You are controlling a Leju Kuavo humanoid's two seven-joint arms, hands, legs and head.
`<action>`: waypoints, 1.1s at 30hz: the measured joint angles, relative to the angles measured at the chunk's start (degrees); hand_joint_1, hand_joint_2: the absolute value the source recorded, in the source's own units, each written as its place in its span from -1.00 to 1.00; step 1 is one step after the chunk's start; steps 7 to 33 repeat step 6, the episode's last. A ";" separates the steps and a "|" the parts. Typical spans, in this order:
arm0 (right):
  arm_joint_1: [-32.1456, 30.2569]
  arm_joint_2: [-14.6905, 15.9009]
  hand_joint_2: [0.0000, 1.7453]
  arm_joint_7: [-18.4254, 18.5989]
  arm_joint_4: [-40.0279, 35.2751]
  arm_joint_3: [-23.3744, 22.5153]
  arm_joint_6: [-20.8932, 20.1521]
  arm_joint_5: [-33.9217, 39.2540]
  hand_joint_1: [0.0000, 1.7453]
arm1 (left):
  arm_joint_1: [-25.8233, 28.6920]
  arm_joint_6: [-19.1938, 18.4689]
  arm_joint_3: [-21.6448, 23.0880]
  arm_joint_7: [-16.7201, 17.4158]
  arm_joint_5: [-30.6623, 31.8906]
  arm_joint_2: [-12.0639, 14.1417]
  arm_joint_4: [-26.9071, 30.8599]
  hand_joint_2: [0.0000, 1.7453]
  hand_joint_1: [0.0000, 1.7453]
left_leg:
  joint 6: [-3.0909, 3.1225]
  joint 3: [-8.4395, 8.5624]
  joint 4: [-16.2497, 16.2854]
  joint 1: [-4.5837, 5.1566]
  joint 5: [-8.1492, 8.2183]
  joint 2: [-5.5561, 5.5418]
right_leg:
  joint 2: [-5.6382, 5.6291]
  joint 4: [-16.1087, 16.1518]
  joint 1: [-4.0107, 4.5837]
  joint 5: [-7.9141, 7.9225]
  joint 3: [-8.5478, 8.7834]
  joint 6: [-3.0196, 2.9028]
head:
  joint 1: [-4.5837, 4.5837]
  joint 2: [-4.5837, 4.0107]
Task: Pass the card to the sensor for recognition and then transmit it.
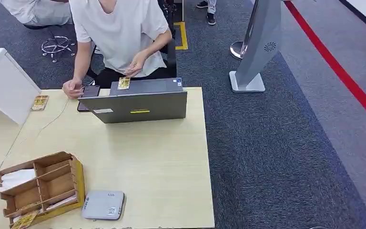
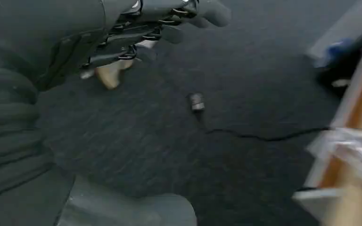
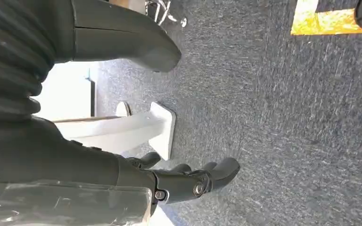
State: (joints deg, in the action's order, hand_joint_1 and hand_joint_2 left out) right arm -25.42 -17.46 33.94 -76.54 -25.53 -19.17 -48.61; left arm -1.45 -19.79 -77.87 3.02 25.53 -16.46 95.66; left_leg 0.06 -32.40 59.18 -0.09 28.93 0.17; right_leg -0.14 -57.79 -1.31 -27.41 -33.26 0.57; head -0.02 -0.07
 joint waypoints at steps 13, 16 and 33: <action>0.34 0.00 1.00 -0.96 -0.33 -0.28 -1.33 -1.38 -1.00 | -0.69 7.36 -4.08 7.59 0.13 -3.06 -13.63 1.00 -1.00 | 0.04 -0.02 0.06 0.04 0.02 -0.13 | 0.14 0.00 -0.03 0.00 0.04 0.02 | -0.02 0.00; 0.34 0.00 1.00 -0.96 -0.33 -0.28 -1.33 -1.38 -1.00 | -0.69 7.36 -4.08 7.59 0.13 -3.06 -13.63 1.00 -1.00 | 0.04 -0.02 0.06 0.04 0.02 -0.13 | 0.14 0.00 -0.03 0.00 0.04 0.02 | -0.02 0.00; 0.34 0.00 1.00 -0.96 -0.33 -0.28 -1.33 -1.38 -1.00 | -0.69 7.36 -4.08 7.59 0.13 -3.06 -13.63 1.00 -1.00 | 0.04 -0.02 0.06 0.04 0.02 -0.13 | 0.14 0.00 -0.03 0.00 0.04 0.02 | -0.02 0.00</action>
